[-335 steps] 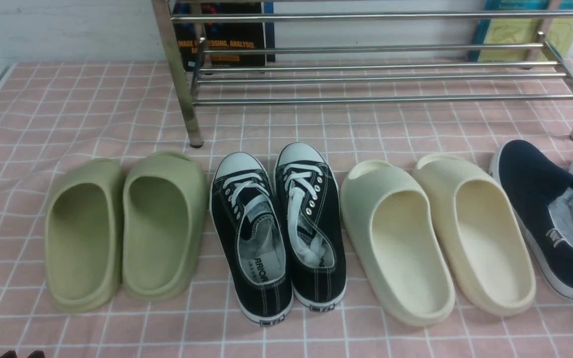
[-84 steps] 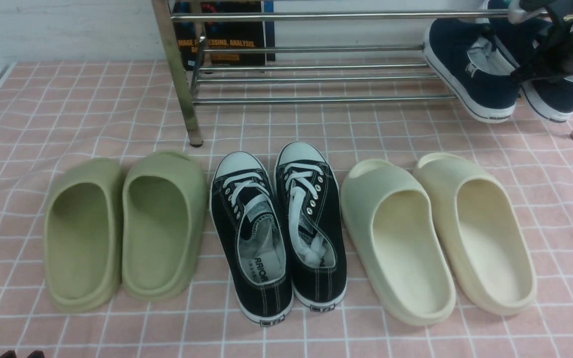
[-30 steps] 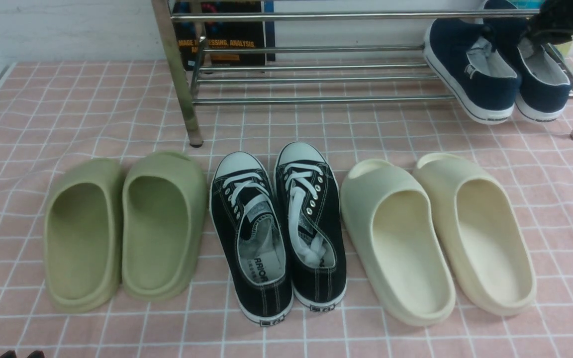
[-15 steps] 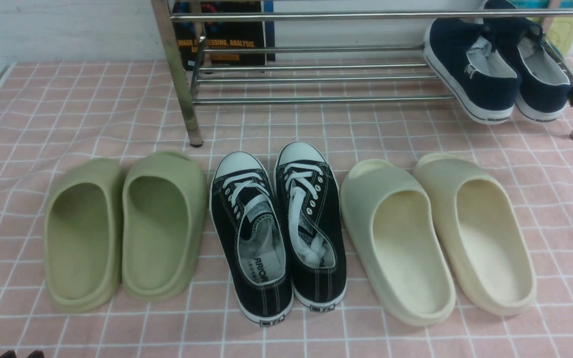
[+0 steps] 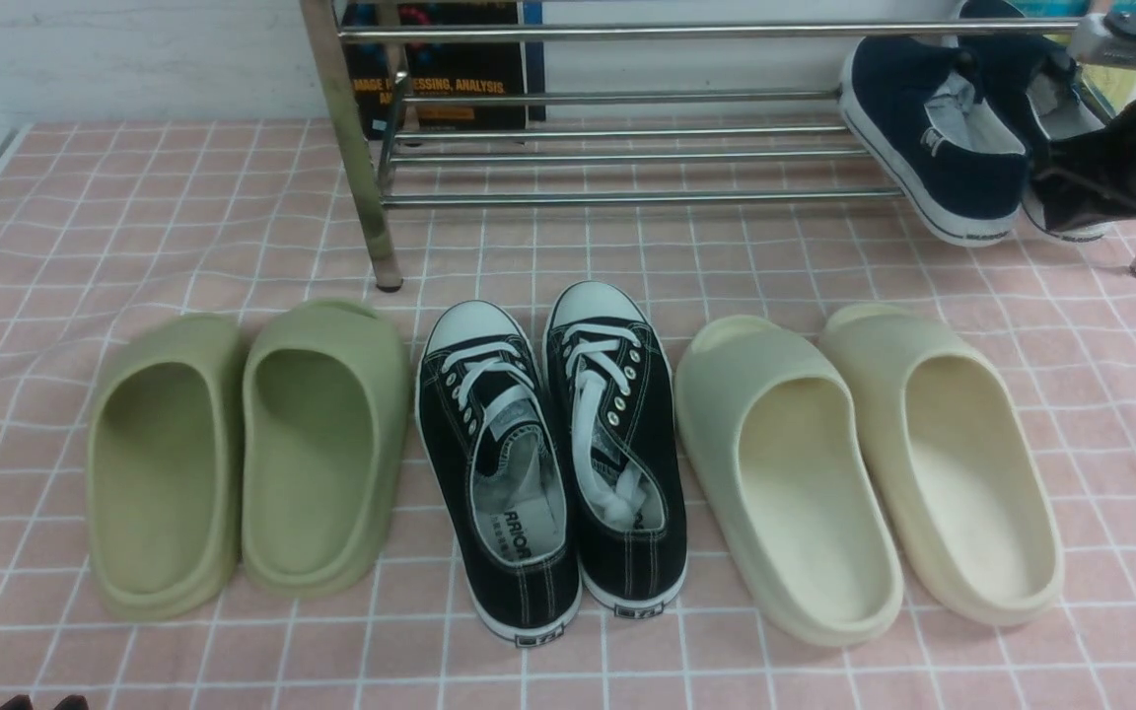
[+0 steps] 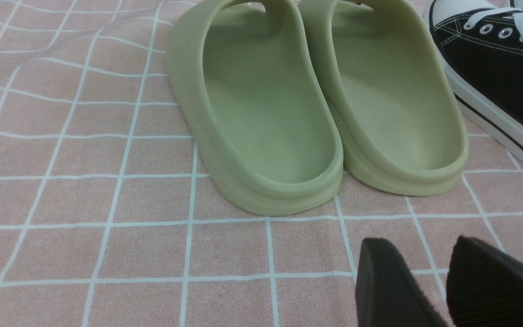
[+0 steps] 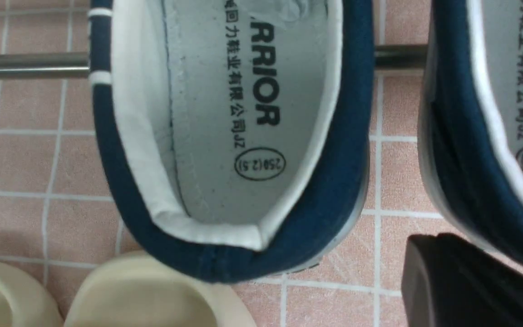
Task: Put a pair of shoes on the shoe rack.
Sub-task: Use the right arm to put a shoe into the shoe rack
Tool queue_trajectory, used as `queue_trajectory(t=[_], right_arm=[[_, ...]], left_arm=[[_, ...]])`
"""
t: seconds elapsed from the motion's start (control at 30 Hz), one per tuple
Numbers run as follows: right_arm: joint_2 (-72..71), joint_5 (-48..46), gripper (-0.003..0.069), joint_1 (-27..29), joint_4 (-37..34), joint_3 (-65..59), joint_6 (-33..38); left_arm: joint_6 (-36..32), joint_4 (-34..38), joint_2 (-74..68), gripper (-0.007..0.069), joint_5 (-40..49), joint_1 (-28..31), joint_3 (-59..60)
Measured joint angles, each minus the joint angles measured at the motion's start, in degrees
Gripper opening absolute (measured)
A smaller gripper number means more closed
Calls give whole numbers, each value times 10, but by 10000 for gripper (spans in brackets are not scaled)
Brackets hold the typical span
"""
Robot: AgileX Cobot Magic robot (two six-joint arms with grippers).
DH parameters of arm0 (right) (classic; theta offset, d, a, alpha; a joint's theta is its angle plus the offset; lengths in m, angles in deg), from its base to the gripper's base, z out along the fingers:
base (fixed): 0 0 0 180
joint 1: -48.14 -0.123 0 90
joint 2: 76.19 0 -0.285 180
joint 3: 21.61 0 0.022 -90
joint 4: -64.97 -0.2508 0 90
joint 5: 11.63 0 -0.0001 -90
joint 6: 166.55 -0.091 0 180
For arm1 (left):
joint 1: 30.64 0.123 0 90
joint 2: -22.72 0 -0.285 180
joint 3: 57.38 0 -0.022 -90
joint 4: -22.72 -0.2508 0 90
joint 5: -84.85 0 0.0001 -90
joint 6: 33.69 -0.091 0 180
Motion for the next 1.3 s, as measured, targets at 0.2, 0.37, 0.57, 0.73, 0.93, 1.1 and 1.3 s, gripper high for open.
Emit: queue_trajectory(t=[0.2,0.37,0.57,0.73,0.93,1.1,1.3], right_arm=[[0,12,-11,0,-74,0,47],[0,16,-10,-3,-142,0,97],[0,26,-6,-15,-203,0,162],[-7,26,-3,-12,-163,0,169],[-55,24,1,-3,-48,0,138],[-84,29,84,-2,37,0,107],[-64,76,341,-2,46,0,101]], left_arm=[[0,0,0,241,0,0,0],[0,0,0,241,0,0,0],[0,-1,0,241,0,0,0],[0,-1,0,241,0,0,0],[0,-1,0,241,0,0,0],[0,-1,0,241,0,0,0],[0,-1,0,241,0,0,0]])
